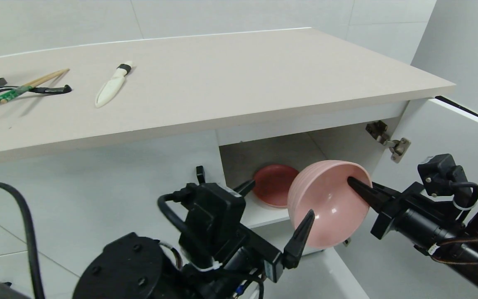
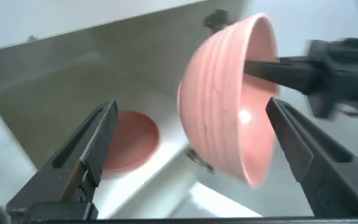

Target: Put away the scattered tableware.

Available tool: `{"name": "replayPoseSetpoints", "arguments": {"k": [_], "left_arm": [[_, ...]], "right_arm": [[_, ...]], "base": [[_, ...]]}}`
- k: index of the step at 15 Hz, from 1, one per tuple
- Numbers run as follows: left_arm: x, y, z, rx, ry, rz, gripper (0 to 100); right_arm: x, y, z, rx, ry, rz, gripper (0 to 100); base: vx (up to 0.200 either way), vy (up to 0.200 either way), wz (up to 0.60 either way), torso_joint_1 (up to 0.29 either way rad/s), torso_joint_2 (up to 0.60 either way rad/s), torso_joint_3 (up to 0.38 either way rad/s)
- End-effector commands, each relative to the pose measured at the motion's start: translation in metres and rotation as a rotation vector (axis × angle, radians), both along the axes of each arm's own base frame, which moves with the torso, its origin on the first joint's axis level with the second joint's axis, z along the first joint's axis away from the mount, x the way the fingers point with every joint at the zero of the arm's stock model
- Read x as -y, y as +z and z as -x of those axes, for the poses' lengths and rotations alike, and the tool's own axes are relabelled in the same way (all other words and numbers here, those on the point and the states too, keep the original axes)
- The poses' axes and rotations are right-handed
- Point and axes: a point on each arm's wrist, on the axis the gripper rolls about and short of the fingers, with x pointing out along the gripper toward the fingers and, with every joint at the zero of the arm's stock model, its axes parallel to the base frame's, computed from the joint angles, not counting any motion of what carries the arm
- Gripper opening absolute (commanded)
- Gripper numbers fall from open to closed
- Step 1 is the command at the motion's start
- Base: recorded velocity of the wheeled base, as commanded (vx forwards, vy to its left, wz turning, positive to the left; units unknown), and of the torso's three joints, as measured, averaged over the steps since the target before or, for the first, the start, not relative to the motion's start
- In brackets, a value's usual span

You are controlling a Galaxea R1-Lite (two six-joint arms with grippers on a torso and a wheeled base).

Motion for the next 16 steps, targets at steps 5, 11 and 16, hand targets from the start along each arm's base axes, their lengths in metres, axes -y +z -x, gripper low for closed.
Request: {"name": "replayPoseSetpoints", "arguments": {"k": [5,11,16], "left_arm": [[-0.093,0.009,0.032,0.012,-0.368,-0.011,100],[-0.155,0.032,0.077,0.225,-0.556,0.005,100],[-0.211,0.012,0.128,0.200,-0.301,-0.080,100]], "right_arm": [[0.002,-0.003,-0.003,-0.012,-0.014,0.007,0],[0.002,-0.011,-0.002,-0.044,-0.014,0.025,0],[0.001,-0.017,-0.005,-0.065,-0.016,0.037,0]], "base": [[0.000,0.000,0.00,0.000,0.00,0.000],[0.000,0.000,0.00,0.000,0.00,0.000],[0.000,0.000,0.00,0.000,0.00,0.000]]}}
